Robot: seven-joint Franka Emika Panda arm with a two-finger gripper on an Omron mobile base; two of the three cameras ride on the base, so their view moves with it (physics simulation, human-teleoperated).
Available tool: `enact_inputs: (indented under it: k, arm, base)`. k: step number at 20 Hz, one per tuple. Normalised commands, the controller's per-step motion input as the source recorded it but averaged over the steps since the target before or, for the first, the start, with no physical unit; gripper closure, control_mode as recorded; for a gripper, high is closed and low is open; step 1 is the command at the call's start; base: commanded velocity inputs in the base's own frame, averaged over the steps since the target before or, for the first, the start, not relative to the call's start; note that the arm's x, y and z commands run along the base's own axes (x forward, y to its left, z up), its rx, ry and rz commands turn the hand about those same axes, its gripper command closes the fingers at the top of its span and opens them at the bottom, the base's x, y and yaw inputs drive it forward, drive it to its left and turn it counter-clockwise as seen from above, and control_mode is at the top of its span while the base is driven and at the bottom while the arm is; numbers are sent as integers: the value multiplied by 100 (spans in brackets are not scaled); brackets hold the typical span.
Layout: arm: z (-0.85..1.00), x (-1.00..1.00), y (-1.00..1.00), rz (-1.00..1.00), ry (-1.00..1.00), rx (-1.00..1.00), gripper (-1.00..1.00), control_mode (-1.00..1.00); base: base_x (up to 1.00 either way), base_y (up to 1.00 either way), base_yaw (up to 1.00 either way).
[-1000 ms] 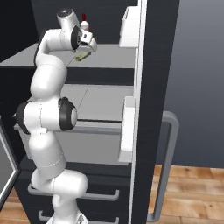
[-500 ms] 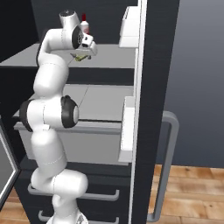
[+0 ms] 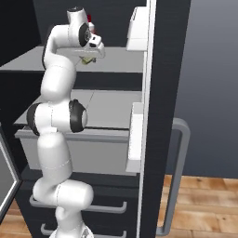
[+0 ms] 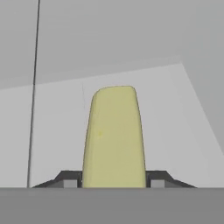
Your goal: Retrieve the butter from the fridge and place it on a plate on the dining table. Then retrieve the butter knife by the fridge and place it near the plate.
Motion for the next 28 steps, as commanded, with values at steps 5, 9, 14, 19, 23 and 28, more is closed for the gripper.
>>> enact_inputs:
  k: [5,9,14,19,23,28]
  arm:
    - [0,0,0,3,-10,-4,100,-100]
    - [0,0,0,5,-36,-15,100,-100]
    - [0,-16,0,5,-44,-12,100,-100]
    - [0,-21,-1,5,-29,-1,100,-100]
    - [0,-47,0,6,-30,0,100,-100]
    - [1,-99,0,1,-22,0,100,-100]
  base:
    - [0,0,0]
    - [0,0,0]
    - [0,0,0]
    - [0,0,0]
    - [0,0,0]
    - [0,0,0]
